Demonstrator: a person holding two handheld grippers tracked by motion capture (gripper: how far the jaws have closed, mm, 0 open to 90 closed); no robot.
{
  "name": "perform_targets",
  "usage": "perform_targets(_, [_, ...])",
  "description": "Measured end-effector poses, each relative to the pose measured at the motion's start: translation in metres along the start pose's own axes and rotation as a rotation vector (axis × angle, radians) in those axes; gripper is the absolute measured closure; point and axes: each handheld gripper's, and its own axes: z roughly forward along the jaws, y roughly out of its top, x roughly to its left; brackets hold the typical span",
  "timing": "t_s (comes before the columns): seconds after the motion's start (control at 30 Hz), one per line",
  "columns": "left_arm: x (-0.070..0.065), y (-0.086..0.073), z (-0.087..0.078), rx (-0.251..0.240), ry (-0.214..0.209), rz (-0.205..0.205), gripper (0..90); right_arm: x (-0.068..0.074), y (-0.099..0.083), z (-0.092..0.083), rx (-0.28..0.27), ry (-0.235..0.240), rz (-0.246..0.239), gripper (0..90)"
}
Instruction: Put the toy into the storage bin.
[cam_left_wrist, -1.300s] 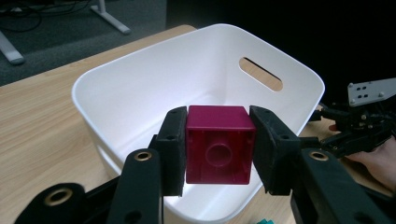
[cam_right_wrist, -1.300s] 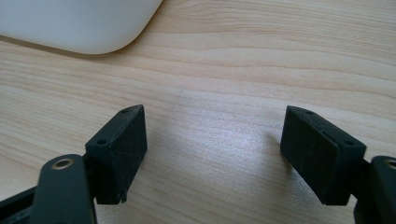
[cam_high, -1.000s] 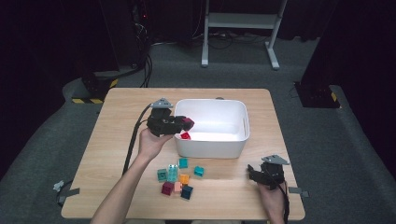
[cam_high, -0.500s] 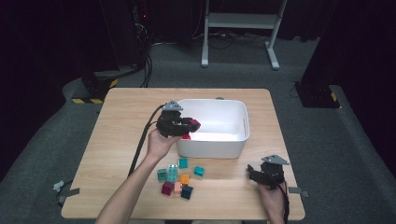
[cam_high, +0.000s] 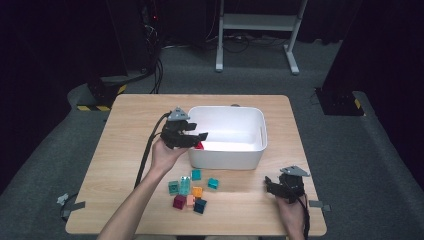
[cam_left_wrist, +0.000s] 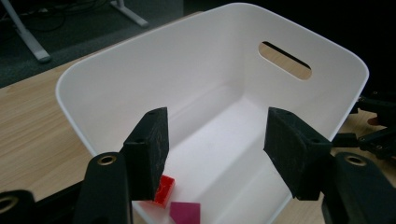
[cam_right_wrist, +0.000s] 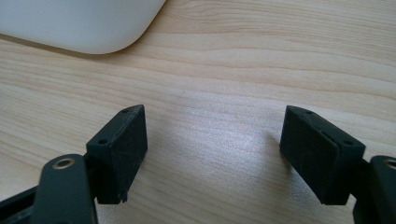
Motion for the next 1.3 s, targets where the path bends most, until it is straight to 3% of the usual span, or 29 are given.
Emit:
perform_targets(0.47, [0.004,0.000,-0.027,-0.014,0.030,0.005,39.2,0.000,0.000,0.000,0.000,-0.002,0.002,22.9])
perform_targets(0.83, [0.010,-0.014,-0.060,-0.027,0.067,-0.014,40.6,0.000,0.000,0.000,0.000,-0.002,0.002,22.9])
perform_targets(1.3, [0.014,-0.035,-0.072,-0.023,0.075,-0.024,38.3,0.000,0.000,0.000,0.000,-0.003,0.002,22.9])
